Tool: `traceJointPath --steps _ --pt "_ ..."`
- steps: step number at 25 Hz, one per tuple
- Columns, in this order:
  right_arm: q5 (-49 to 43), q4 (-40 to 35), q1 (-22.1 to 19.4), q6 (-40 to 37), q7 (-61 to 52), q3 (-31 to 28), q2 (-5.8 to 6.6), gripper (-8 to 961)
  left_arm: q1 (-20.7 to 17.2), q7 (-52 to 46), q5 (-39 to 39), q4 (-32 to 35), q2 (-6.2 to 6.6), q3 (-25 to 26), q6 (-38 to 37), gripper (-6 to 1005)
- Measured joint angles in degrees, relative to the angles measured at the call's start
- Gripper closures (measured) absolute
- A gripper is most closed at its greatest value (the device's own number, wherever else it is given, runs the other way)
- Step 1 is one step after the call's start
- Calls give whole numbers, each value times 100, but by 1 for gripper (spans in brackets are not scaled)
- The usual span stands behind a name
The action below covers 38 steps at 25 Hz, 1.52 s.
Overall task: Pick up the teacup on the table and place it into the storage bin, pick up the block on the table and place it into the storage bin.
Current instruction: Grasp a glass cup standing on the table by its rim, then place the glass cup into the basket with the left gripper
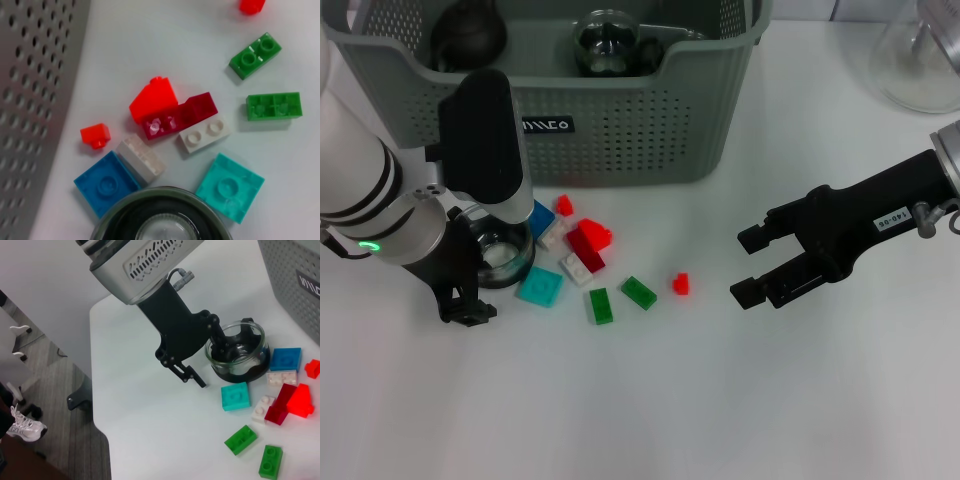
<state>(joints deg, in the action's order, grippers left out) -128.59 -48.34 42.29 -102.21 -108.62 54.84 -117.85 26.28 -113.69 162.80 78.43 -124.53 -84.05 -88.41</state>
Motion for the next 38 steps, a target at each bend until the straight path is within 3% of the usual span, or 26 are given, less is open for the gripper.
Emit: traceJointPath --steps 9,12,17,23,26,29,34,36,38 --pt "0 -1 -2 -1 -4 0 5 35 4 -21 -86 5 -2 127 -19 640" --pt "0 -7 -2 -2 -5 0 6 35 -1 -22 -147 36 -4 149 -86 874" --pt "1 -9 -15 -24 -7 0 12 36 -9 29 -412 207 11 256 -355 914" --pt "1 -9 -39 -43 2 0 40 36 -23 202 -1540 811 20 1442 -1520 953" --pt "1 -7 -53 -54 0 0 61 36 87 311 -2759 967 34 2525 -2379 954" --pt "1 -5 -75 -58 0 1 77 36 203 349 -3751 920 46 3226 -2670 952" --pt "1 -2 -100 -62 -15 -14 105 37 541 298 -4894 861 50 3802 -2400 949" --pt "1 -9 -100 -66 -47 -33 112 37 782 149 -4988 871 56 3936 -1976 950" --pt "3 -34 -90 -70 -117 -52 119 37 1020 -152 -4837 819 144 3936 -1366 950"
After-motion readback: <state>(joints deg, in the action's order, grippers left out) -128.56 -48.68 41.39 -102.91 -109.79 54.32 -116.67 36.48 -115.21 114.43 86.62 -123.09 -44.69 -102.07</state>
